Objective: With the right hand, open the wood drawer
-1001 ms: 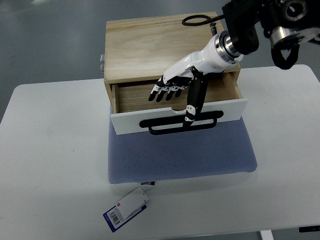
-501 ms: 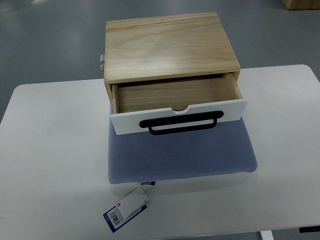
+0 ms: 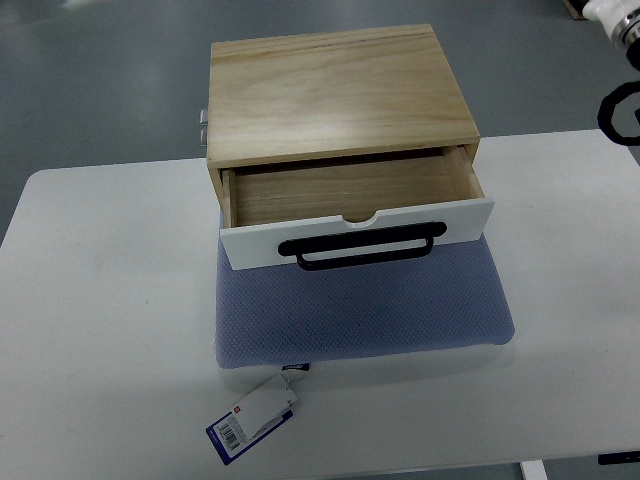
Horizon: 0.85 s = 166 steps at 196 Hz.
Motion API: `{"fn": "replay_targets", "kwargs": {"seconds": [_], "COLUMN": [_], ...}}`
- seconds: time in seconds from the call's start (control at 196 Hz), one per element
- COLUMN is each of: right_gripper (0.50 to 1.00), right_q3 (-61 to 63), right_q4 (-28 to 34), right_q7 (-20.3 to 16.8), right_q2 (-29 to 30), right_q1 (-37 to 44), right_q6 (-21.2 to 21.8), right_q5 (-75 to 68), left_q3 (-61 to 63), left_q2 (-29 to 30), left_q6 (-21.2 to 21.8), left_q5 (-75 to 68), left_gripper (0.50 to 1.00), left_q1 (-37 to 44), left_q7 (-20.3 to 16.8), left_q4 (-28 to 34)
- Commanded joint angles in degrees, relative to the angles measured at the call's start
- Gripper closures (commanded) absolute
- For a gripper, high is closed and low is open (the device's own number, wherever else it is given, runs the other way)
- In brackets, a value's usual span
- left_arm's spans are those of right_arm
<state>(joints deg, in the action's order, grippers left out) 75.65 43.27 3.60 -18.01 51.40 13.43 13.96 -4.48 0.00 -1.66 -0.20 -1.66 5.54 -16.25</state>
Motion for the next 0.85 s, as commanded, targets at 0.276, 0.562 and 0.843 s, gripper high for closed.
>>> {"fn": "replay_targets", "kwargs": {"seconds": [0.276, 0.562, 0.843], "right_gripper": [0.554, 0.554, 0.554], "right_q3": [15.32, 15.32, 15.05], "right_q4": [-3.90, -5.22, -6.01], "right_q7": [0.35, 0.35, 0.35], "right_q2": [11.42, 12.74, 14.06], "right_q1": [-9.03, -10.18, -10.18], "right_q6": [0.10, 0.46, 0.46], "right_q5": [-0.43, -0.43, -0.25], "left_q3": [0.09, 0.18, 0.26], "left_q2": [0.00, 0.00, 0.00], "left_q6": [0.08, 0.08, -0.01], "left_q5": [0.02, -0.07, -0.07], "left_gripper": [0.500, 0.500, 0.500], "left_q1": [-0.01, -0.01, -0.01], "left_q7": [-0.01, -0.01, -0.01], "left_q4": [-0.10, -0.27, -0.27]}}
